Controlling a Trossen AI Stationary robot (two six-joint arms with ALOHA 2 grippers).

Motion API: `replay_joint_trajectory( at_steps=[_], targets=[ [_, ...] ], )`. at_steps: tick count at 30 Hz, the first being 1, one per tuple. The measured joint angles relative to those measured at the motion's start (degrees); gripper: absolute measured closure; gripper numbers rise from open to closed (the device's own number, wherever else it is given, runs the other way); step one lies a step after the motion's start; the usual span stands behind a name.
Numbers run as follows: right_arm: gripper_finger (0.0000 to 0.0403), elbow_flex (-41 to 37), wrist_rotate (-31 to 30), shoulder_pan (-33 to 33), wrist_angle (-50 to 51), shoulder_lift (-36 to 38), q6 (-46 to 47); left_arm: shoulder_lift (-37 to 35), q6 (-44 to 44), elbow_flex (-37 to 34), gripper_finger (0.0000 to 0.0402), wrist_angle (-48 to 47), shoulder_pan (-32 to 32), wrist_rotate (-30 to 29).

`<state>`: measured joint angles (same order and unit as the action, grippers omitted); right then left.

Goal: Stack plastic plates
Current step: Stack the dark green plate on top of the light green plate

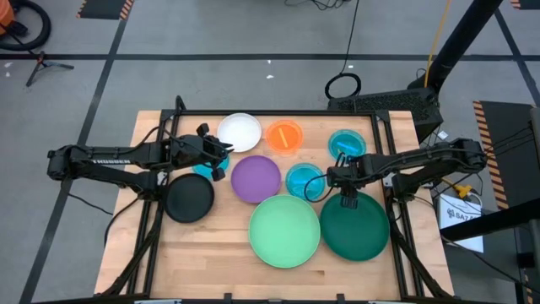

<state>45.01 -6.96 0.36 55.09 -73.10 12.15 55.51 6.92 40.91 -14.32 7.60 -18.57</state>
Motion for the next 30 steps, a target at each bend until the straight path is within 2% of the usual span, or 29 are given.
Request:
replay_joint_trajectory(
  at_steps=[6,17,30],
  targets=[
    [0.0248,0.01,2.53,-0.8,0.17,0.02,-2.06,0.0,0.19,0.0,0.0332,0.03,0.0,-0.01],
    [0.0248,0.01,2.41,-4.05,-0.1,0.02,-5.14,0.0,0.13,0.0,0.0332,0.77,0.0,0.0],
    [0.0248,0.03,2.83,-7.2,-5.33,0.02,-7.33,0.0,0.34,0.0,0.0332,0.91,0.0,0.0]
  ],
)
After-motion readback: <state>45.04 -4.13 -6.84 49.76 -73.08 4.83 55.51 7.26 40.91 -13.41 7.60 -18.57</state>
